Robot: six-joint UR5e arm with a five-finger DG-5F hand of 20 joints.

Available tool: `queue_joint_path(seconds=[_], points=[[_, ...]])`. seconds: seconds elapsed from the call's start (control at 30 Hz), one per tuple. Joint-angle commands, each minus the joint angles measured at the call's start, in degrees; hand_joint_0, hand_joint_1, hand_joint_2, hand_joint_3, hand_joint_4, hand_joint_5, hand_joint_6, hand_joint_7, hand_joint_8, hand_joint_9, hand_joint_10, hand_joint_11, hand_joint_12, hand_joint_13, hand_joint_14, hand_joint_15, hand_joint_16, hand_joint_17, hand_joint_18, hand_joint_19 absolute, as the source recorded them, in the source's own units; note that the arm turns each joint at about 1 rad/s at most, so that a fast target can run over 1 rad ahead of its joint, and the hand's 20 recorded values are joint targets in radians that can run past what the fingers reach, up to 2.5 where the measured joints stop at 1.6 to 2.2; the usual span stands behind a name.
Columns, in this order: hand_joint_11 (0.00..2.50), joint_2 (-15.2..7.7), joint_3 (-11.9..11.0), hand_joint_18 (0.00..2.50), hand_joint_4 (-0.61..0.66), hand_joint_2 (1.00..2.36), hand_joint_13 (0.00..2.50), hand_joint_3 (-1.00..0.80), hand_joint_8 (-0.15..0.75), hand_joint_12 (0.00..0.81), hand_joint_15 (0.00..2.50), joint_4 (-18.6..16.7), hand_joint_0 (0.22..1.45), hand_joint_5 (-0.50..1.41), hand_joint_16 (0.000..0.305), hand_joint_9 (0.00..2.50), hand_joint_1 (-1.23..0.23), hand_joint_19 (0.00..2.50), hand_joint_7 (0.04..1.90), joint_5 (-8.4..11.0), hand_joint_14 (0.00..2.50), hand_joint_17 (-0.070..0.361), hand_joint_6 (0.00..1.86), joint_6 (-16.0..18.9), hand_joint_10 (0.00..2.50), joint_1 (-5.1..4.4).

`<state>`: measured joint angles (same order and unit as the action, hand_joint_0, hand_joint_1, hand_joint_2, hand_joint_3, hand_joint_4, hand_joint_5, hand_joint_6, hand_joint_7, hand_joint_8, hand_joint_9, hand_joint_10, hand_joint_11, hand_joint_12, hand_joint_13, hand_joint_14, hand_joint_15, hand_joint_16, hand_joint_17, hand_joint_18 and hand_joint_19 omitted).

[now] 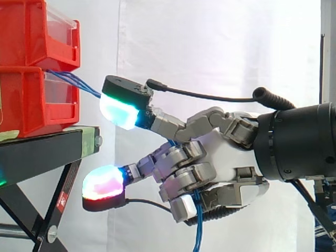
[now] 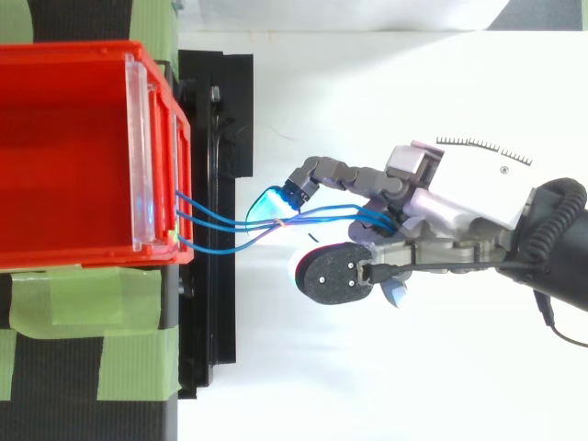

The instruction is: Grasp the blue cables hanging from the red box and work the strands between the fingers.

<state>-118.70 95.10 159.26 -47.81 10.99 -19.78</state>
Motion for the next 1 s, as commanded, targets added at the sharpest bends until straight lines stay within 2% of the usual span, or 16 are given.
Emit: queue_joint_path(seconds=[0.0,0.97], points=[[2.5,0.04,0.0,2.35,0.31,1.0,1.86,-1.0,0.498,0.637,1.7,0.0,0.77,0.05,0.217,1.55,-0.59,0.74,1.23,0.0,2.5,0.162,0.0,0.0,2.5,0.0],[2.5,-0.04,0.0,2.33,0.3,1.0,1.85,-1.0,0.5,0.635,1.7,0.0,0.77,0.06,0.217,1.55,-0.58,0.75,1.23,-0.09,2.5,0.163,0.0,0.0,2.5,0.0]])
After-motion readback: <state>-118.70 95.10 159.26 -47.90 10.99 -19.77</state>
